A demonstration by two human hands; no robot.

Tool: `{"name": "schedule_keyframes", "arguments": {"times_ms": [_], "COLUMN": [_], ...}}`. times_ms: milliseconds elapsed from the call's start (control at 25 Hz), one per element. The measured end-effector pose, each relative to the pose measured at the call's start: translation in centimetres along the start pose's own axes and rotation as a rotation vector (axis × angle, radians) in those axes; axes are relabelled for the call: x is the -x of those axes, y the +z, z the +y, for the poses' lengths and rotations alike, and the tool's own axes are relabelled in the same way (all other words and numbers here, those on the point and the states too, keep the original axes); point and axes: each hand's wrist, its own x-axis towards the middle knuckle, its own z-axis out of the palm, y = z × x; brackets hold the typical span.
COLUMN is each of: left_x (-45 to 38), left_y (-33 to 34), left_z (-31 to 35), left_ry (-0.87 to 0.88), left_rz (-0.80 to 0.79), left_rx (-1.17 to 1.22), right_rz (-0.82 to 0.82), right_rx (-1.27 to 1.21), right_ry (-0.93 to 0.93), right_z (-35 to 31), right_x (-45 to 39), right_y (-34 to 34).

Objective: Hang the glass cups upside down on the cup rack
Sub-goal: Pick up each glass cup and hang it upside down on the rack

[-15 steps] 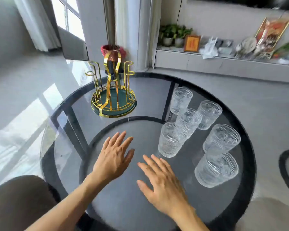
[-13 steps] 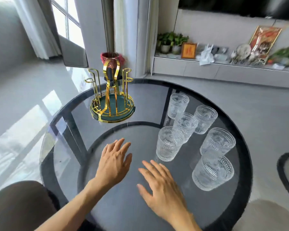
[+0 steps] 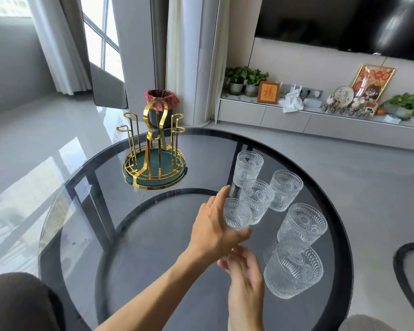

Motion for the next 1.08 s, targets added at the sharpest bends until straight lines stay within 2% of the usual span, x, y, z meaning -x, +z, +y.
{"name": "schedule_keyframes", "arguments": {"times_ms": [80,200,320,400,520,640,760,840,960,1080], "left_x": [0.3,0.5,0.6,0.2,-1.2,-1.3,-0.4,-0.5,-1.2,-1.6], "left_y": [-1.0,-3.3,-6.0,-8.1,-11.2,-13.6,-13.8,-13.3,-13.3,-13.3], "left_z": [-0.6,-1.2,-1.3,-1.5,-2.8,-6.1,-9.3,-9.9,-10.0,-10.3], "left_ry": [-0.06,-0.075,-0.049,-0.022,-0.031,-0.088,-0.209,-0.198,-0.122,-0.193], "left_rz": [0.044,0.117,0.118,0.121,0.149,0.246,0.351,0.388,0.404,0.41], "left_rx": [0.159,0.355,0.409,0.431,0.499,0.503,0.349,0.178,0.05,0.131], "right_rz": [0.05,-0.085,-0.335,-0.367,-0.31,-0.165,-0.186,-0.199,-0.225,-0.258], "right_rx": [-0.219,-0.534,-0.701,-0.704,-0.617,-0.382,-0.042,0.22,0.55,0.736], "right_ry": [0.219,0.576,0.607,0.569,0.404,0.078,-0.32,-0.525,-0.701,-0.749], "right_z": [-0.9,-2.8,-4.9,-6.4,-8.4,-10.9,-13.1,-13.5,-12.2,-10.8], "right_x": [-0.4,-1.2,-1.7,-2.3,-4.0,-6.2,-8.0,-9.0,-10.2,-11.4], "right_y": [0.4,2.0,5.2,7.6,10.9,14.7,18.4,20.5,22.8,23.6]}}
